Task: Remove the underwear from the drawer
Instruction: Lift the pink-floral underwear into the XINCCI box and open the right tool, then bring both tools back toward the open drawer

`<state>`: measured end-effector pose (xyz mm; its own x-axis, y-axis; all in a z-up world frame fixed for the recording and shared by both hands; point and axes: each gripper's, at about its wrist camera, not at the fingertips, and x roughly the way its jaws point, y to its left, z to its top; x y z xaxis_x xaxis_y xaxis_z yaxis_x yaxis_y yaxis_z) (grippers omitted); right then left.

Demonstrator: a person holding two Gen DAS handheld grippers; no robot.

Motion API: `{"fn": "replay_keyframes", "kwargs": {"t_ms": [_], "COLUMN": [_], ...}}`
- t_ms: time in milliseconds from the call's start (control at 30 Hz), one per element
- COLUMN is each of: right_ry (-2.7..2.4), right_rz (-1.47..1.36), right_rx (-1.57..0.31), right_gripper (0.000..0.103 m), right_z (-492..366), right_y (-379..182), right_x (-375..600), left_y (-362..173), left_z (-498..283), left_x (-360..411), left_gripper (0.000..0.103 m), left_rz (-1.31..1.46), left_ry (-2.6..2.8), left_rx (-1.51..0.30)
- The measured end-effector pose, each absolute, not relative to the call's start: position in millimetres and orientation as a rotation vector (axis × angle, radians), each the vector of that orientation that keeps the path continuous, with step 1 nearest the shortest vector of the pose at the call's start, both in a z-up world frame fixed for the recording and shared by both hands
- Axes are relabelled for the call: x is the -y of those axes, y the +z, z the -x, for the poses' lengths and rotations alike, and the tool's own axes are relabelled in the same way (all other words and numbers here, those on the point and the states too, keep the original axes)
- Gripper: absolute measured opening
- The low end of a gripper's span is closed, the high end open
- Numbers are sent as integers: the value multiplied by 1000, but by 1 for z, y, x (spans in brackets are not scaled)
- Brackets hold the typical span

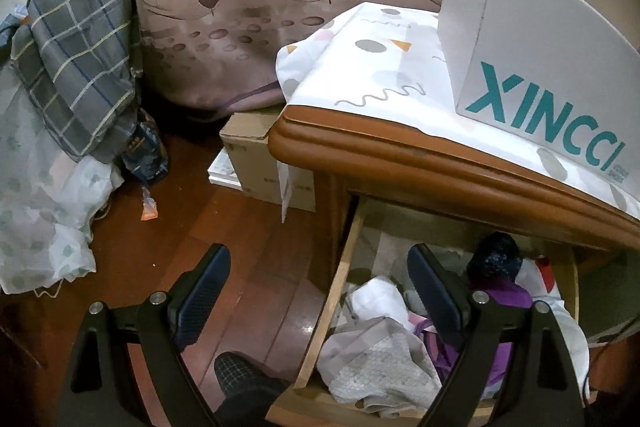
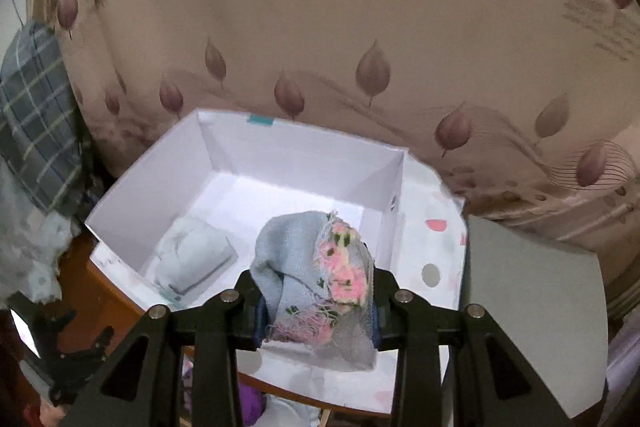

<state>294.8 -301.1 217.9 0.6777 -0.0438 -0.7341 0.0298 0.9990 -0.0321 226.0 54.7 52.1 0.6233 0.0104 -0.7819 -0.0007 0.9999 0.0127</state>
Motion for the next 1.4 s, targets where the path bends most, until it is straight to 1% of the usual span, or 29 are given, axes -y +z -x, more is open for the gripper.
{"fn": "replay_keyframes", "kwargs": {"t_ms": [200, 400, 533, 567, 667, 700, 767, 867, 1000, 1100, 1167, 1233, 1400], "right_ry": [-62, -83, -91, -94, -100, -105, -116, -107, -29, 38, 78, 105, 174], "right_rz": [28, 10, 19, 31, 25, 14, -4, -21, -14, 36, 89, 124, 132], "right_rx": [-905, -940, -950, -947, -933, -917, -870, -794, -776, -801, -844, -892, -1082], "right_gripper": [37, 41, 45, 49, 57, 57, 62, 64, 66, 73, 76, 77, 77], "right_z": [-324, -336, -339, -340, -339, -338, -331, -312, -271, -236, -210, -192, -173], "right_y": [190, 174, 167, 167, 170, 174, 183, 204, 224, 225, 214, 199, 129], "right_x": [305, 309, 308, 306, 305, 306, 308, 310, 303, 290, 278, 269, 258], "left_y": [50, 49, 46, 46, 45, 45, 45, 42, 42, 41, 41, 41, 40], "left_z": [-229, -231, -232, -232, -232, -232, -232, -232, -232, -232, -232, -231, -230], "left_x": [-56, -59, -59, -59, -58, -57, -55, -51, -49, -48, -47, -46, -46], "left_gripper": [89, 89, 89, 89, 89, 89, 90, 90, 90, 91, 91, 91, 91], "left_rz": [-12, 11, 11, 11, 8, 2, -5, -14, -31, -24, -29, -40, -44], "left_ry": [5, 13, 19, 19, 12, 11, 9, -3, 0, -5, -2, 0, 0], "left_rx": [-919, -927, -939, -941, -942, -939, -940, -948, -945, -951, -950, -952, -952]}}
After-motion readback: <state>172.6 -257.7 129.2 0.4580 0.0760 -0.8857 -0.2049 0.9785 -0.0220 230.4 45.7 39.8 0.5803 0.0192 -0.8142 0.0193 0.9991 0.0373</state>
